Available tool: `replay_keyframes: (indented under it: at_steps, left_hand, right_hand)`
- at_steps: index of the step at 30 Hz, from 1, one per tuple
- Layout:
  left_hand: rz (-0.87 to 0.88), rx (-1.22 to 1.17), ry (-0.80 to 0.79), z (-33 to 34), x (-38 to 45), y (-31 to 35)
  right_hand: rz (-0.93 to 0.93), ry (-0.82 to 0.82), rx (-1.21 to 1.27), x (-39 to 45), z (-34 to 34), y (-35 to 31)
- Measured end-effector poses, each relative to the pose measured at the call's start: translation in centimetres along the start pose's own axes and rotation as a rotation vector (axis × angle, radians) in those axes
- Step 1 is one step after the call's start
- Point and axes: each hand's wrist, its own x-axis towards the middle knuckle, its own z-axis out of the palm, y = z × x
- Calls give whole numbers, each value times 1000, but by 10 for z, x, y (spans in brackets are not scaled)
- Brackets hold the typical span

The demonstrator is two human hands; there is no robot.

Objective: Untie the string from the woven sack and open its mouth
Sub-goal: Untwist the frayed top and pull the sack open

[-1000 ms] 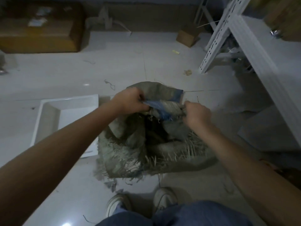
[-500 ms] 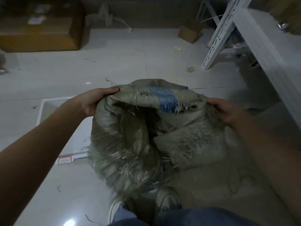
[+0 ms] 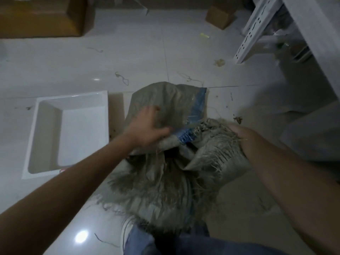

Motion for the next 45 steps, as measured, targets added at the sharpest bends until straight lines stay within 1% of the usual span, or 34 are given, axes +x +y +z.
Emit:
replay_keyframes:
  at_steps: [1, 2, 3, 4, 5, 7, 8, 9, 11, 12, 13, 14, 15, 16, 17, 18, 19, 21, 22, 24, 27, 30, 32, 34, 35, 37, 39, 41, 43, 44, 45]
  left_hand:
    - [135, 96, -21, 10, -9, 17]
    - [238, 249, -41, 21, -16, 33]
    - [310, 346, -33, 35, -19, 44]
    - [285, 401, -33, 46, -19, 48]
    - [251, 408, 17, 50, -13, 50]
    - [172, 346, 88, 46, -1, 46]
    - [162, 322, 102, 42, 3, 44]
    - [178, 344, 121, 39, 3, 45]
    - [177, 341, 140, 31, 4, 44]
    - [171, 344, 163, 27, 4, 43]
    - [168, 336, 189, 24, 5, 43]
    - [159, 330, 203, 22, 6, 43]
    - [150, 326, 216, 20, 6, 44]
    - [134, 335, 215, 18, 7, 44]
    - [139, 330, 228, 15, 7, 45]
    - [123, 326, 224, 11, 7, 45]
    - [101, 315, 224, 6, 6, 45]
    - [73, 274, 230, -1, 4, 43]
    - [68, 250, 230, -4, 2, 42]
    - [72, 214, 213, -8, -2, 38]
    - [77, 190, 188, -9, -5, 33]
    - [63, 211, 183, -13, -6, 23]
    - [20, 198, 201, -19, -5, 11]
    - [-57, 131, 205, -29, 0, -4]
    - [-104, 26, 198, -35, 4, -13]
    - [-208, -320, 149, -48, 8, -24]
    - [-338, -651, 100, -63, 10, -29]
    - [-450, -865, 14, -76, 9, -32]
    - [-469, -1008, -151, -87, 11, -34]
    - [-469, -1050, -221, -90, 12, -35]
    - [-480, -1092, -253, -89, 14, -37]
  right_hand:
    - [0, 6, -88, 2, 2, -4]
    - [1, -14, -167, -5, 6, -14]
    - [-41, -31, -244, -9, 9, -24]
    - [-87, -24, -337, -18, 13, -35]
    - [-99, -43, -385, -17, 15, -44]
    - [-86, -75, -498, -25, 18, -54]
    - [-154, -11, -598, -27, 22, -56]
    - [-281, 132, -722, -26, 25, -60]
    - [-673, 573, -942, -42, 29, -57]
    - [-833, 698, -935, -60, 36, -50]
    - [-881, 684, -917, -81, 44, -40]
    - [-833, 585, -950, -98, 53, -25]
    - [-728, 449, -1025, -107, 65, -7]
    - [-578, 309, -1107, -110, 74, 11]
    - [-440, 220, -1122, -104, 78, 28]
    - [-331, 202, -1116, -92, 77, 42]
    - [-251, 238, -1091, -80, 72, 51]
    - [-163, 330, -989, -54, 54, 63]
    - [-143, 348, -942, -44, 48, 67]
    - [-182, 370, -854, -29, 46, 68]
    - [-299, 375, -684, -7, 53, 57]
    - [-383, 263, -639, 13, 53, 44]
    - [-356, 131, -419, 16, 46, 31]
    - [-266, -41, -139, 15, 33, 17]
    - [-215, -140, -36, 14, 23, 9]
    - [-143, -305, 107, 11, 4, -5]
    - [-126, -399, 261, 12, -14, -18]
    - [-160, -448, 332, 14, -26, -29]
    - [-244, -410, 342, 16, -28, -40]
    - [-282, -346, 326, 18, -23, -45]
    - [-292, -276, 281, 24, -16, -47]
